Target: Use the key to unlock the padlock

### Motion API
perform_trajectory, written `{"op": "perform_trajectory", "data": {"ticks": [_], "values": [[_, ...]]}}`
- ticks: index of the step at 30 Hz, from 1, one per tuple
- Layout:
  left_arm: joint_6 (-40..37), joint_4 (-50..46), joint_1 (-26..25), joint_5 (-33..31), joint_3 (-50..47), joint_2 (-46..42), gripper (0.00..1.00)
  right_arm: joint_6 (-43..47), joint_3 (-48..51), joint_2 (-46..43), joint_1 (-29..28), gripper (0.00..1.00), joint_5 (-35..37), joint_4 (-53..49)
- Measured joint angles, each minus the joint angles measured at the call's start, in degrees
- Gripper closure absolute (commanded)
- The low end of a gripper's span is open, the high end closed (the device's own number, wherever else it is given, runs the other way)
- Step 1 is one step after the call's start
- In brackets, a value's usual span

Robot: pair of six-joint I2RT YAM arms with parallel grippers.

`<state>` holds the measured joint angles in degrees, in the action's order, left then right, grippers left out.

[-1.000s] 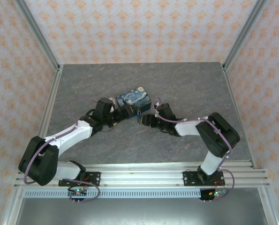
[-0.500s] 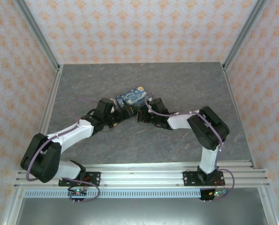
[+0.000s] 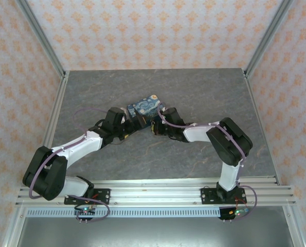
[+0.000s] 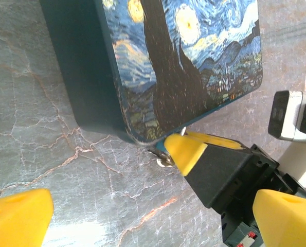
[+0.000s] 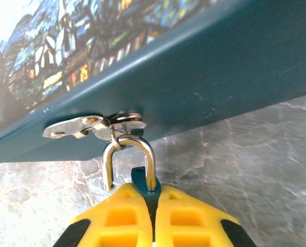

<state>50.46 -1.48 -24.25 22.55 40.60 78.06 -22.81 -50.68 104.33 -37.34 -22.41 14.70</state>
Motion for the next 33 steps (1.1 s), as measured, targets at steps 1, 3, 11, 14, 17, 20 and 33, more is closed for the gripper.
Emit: {"op": "perform_trajectory", "data": {"ticks": [1, 3, 11, 14, 17, 20, 33], "values": [[0.0, 0.0, 0.0, 0.1, 0.0, 0.0, 0.00, 0.4, 0.3, -0.6, 0.1, 1.00, 0.4, -1.0], [0.0, 0.0, 0.0, 0.3, 0.0, 0.0, 0.00, 1.1, 0.9, -1.7, 0.3, 1.00, 1.1, -3.1], [-0.2, -0.3, 0.0, 0.9, 0.4, 0.1, 0.00, 2.4, 1.7, -3.6, 0.8, 1.00, 2.1, -6.1], [-1.2, -2.0, 0.0, 0.9, 2.5, 0.9, 0.00, 2.3, 2.2, -3.7, 0.9, 1.00, 2.1, -5.7], [-2.5, -3.1, 0.0, 0.7, 4.8, 1.9, 0.00, 2.1, 3.0, -4.0, 1.2, 0.91, 2.0, -5.0], [-3.3, -4.0, 0.0, 0.5, 6.2, 2.6, 0.00, 1.5, 3.8, -4.2, 1.5, 0.78, 1.8, -3.9], [-4.1, -5.2, 0.0, 0.5, 7.4, 5.7, 0.00, 0.5, 7.0, -4.7, 1.8, 0.75, 1.6, -0.8]]}}
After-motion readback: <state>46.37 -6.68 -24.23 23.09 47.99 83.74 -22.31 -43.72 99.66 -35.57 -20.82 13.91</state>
